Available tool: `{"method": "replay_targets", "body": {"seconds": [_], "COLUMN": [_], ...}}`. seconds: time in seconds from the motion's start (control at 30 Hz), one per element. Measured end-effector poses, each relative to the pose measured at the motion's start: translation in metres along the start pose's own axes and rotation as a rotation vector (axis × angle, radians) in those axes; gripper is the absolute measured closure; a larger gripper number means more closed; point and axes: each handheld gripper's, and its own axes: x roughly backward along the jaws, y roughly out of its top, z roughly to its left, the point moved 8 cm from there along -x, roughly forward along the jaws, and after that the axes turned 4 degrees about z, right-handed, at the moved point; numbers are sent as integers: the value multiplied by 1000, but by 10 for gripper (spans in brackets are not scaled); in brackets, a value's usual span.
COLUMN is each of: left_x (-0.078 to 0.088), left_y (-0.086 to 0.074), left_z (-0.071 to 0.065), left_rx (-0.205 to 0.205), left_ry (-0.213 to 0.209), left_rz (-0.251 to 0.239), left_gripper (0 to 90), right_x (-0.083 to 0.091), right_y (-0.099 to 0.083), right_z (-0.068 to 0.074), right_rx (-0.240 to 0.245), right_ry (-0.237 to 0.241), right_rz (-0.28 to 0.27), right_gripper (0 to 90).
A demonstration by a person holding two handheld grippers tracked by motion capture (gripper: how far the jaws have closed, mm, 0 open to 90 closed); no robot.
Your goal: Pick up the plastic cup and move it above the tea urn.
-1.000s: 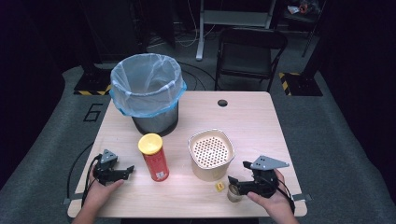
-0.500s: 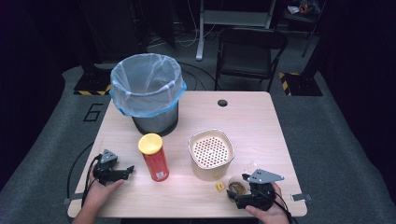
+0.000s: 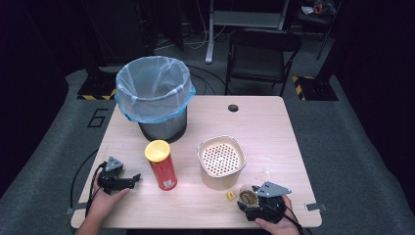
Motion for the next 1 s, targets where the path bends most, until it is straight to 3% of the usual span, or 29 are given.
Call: {"method": "replay_targets", "body": {"seconds": [0.4, 0.53, 0.83, 1.0], "left_x": [0, 0, 0, 0], "left_y": [0, 0, 0, 0], "left_z": [0, 0, 0, 0], "left_rx": [2, 2, 2, 1], "left_ry": [0, 0, 1, -1], "left_rz": [-2, -2, -2, 0], "left_gripper": [138, 138, 137, 137], "right_x": [-2, 0, 4, 11], "right_y": [0, 1, 3, 9], "right_z": [1, 2, -3, -12], "right_rx": [29, 73, 46, 50], "right_ry": [-17, -27, -10, -18], "right_rz": [-20, -23, -27, -40], "right_gripper": [283, 322, 334, 336]}}
